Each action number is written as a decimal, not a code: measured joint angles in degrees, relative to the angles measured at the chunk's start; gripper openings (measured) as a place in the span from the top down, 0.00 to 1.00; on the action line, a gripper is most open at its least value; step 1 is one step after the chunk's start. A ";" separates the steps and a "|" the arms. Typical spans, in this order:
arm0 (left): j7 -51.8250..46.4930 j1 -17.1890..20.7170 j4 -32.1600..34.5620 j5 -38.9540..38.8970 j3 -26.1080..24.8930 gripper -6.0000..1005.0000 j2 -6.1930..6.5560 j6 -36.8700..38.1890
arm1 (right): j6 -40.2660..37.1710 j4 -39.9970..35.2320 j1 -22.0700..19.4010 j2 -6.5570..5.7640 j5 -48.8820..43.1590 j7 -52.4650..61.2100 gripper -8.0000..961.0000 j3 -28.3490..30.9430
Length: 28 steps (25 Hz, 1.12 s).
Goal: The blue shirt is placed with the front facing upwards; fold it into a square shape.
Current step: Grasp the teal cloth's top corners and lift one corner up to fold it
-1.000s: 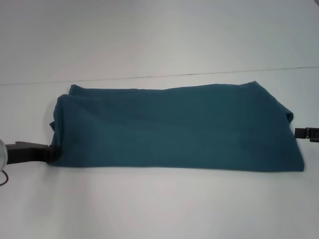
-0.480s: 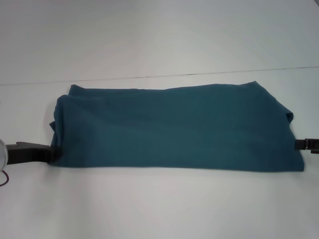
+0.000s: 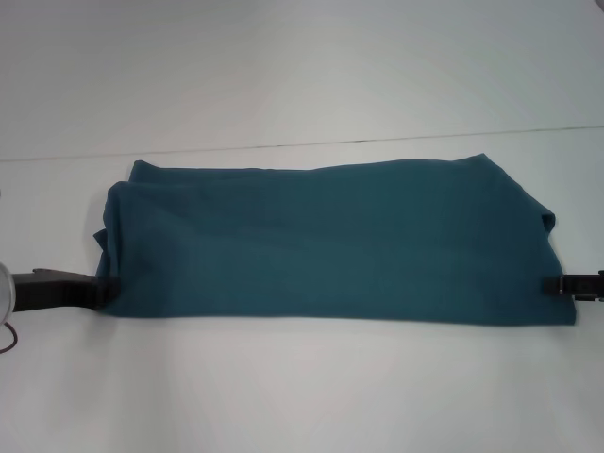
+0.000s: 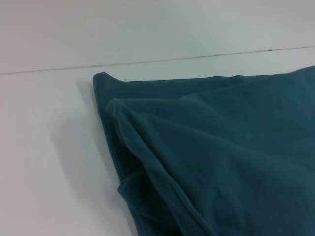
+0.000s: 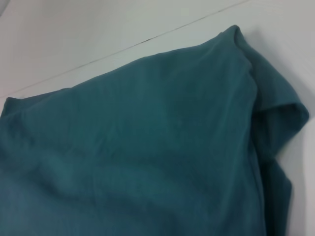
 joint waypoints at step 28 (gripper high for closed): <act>-1.13 1.42 3.70 2.38 -0.12 0.96 0.16 6.24 | 2.85 1.54 -0.01 0.48 0.44 -0.22 0.84 -0.53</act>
